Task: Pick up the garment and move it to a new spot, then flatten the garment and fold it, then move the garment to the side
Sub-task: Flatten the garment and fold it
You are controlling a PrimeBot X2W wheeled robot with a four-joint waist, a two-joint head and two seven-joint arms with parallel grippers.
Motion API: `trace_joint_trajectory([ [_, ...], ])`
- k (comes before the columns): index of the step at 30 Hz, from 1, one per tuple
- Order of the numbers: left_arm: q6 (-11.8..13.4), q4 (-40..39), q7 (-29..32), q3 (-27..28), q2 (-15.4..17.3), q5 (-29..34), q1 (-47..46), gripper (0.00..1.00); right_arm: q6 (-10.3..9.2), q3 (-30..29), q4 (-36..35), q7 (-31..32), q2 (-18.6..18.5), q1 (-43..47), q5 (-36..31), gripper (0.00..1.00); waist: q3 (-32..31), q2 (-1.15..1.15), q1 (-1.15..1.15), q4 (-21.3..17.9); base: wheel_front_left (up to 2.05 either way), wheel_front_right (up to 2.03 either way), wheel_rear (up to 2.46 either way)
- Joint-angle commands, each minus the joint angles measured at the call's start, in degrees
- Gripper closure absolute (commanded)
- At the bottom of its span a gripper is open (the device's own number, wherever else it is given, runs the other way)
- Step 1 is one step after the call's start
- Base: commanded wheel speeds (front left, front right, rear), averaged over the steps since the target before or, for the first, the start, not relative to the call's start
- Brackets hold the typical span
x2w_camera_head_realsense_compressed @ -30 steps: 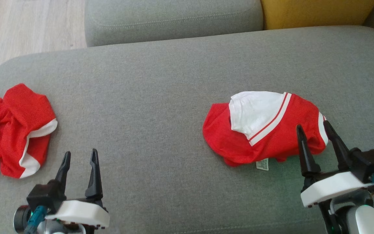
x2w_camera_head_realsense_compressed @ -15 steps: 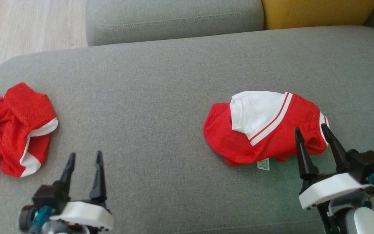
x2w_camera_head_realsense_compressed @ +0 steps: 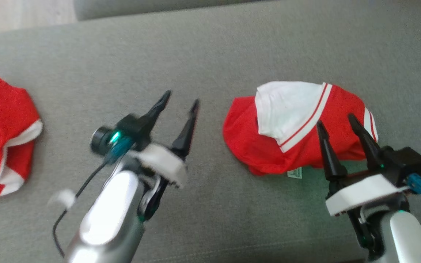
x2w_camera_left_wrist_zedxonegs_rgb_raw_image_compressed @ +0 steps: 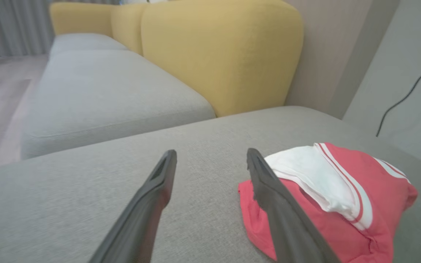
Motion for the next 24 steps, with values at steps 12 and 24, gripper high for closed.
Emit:
trace_joint_trajectory([
  [12, -4.0, 20.7, 3.9, -10.9, -1.5, -9.3, -19.6, 0.00, -0.04, 5.3, 0.3, -1.9, -0.4, -5.8, 1.9, 0.00, 8.2, 0.00, 0.00, -8.9, 0.00, 0.00, 0.00],
  [24, 0.7, 33.8, 7.1, -18.4, -1.6, -17.5, -25.7, 1.00, -0.04, 5.2, 2.3, -3.5, 0.1, -6.9, 2.9, 0.00, 9.5, 0.00, 0.00, -10.8, 0.00, 0.00, 0.00],
])
